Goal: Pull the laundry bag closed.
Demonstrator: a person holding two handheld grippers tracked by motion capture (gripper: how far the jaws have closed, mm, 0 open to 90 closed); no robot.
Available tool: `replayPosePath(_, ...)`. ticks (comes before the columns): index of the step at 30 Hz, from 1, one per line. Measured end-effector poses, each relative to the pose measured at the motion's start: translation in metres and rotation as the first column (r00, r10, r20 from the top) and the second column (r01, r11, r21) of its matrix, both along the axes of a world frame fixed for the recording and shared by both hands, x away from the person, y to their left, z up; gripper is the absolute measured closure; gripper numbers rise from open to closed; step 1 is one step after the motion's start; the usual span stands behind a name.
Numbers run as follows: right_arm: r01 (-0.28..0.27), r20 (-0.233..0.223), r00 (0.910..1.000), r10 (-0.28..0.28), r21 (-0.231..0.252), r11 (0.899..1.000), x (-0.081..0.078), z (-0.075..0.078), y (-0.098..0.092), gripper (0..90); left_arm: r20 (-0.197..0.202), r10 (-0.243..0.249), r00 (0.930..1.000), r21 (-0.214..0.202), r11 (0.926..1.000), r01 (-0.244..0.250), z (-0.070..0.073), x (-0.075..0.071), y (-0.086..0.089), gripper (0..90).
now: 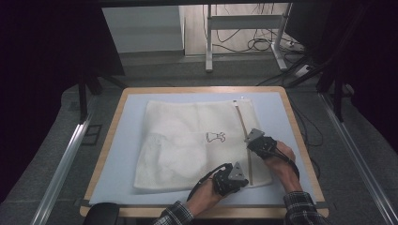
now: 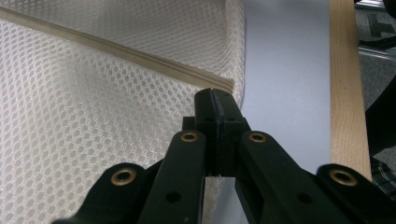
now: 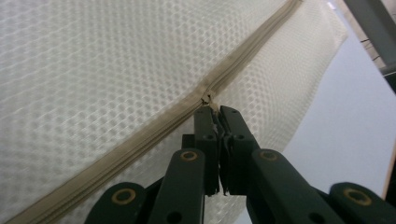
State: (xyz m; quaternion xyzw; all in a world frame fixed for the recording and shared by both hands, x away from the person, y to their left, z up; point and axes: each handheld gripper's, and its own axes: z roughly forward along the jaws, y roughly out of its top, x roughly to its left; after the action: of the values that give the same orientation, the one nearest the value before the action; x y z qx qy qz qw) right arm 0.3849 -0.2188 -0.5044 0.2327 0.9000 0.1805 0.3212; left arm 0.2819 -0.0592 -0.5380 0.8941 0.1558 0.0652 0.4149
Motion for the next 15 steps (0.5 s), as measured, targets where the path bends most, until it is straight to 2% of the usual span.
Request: replayPosePath(15,0.026,0.032,0.9991,-0.026,-0.008,1.000,0.018,0.003,0.004,86.0,0.003,0.000,1.0000,0.001,1.0000,0.000,0.000,0.000,0.000,90.0)
